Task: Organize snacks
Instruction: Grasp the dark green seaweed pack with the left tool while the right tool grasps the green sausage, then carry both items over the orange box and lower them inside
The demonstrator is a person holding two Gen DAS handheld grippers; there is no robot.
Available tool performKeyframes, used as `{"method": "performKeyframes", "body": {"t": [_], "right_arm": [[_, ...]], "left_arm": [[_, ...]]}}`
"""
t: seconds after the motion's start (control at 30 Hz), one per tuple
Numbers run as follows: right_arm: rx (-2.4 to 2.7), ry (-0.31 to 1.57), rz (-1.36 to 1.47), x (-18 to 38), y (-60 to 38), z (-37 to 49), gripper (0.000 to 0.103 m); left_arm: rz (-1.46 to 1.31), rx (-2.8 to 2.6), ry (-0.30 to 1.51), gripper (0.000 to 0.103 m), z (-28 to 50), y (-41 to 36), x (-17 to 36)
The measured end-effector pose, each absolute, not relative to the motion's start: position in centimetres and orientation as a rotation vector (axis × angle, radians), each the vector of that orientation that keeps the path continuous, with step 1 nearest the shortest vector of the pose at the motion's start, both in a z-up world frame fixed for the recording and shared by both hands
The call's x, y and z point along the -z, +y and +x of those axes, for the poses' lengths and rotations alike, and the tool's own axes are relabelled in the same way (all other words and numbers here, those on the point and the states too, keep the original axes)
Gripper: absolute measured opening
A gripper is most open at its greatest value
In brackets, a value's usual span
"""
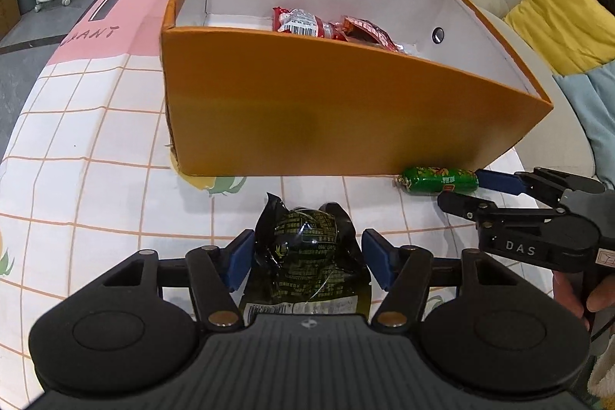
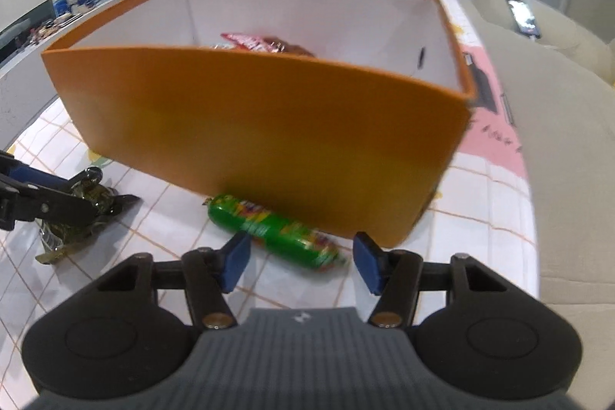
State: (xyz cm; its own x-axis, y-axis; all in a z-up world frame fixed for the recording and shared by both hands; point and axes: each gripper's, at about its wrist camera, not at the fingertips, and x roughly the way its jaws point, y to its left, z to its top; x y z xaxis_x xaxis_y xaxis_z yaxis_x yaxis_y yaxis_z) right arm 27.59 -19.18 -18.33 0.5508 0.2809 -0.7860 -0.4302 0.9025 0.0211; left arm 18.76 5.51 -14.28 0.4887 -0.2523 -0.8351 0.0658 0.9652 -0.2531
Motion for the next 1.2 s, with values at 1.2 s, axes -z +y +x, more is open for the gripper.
{"method": "performKeyframes", "body": {"t": [1.2], "right_arm": [[-0.504, 0.899, -0.210, 18.6, -12.6, 22.9, 0.025]], "left_arm": [[-0.096, 0.169, 1.033, 0.043, 18.4, 2.5, 15.2]]}}
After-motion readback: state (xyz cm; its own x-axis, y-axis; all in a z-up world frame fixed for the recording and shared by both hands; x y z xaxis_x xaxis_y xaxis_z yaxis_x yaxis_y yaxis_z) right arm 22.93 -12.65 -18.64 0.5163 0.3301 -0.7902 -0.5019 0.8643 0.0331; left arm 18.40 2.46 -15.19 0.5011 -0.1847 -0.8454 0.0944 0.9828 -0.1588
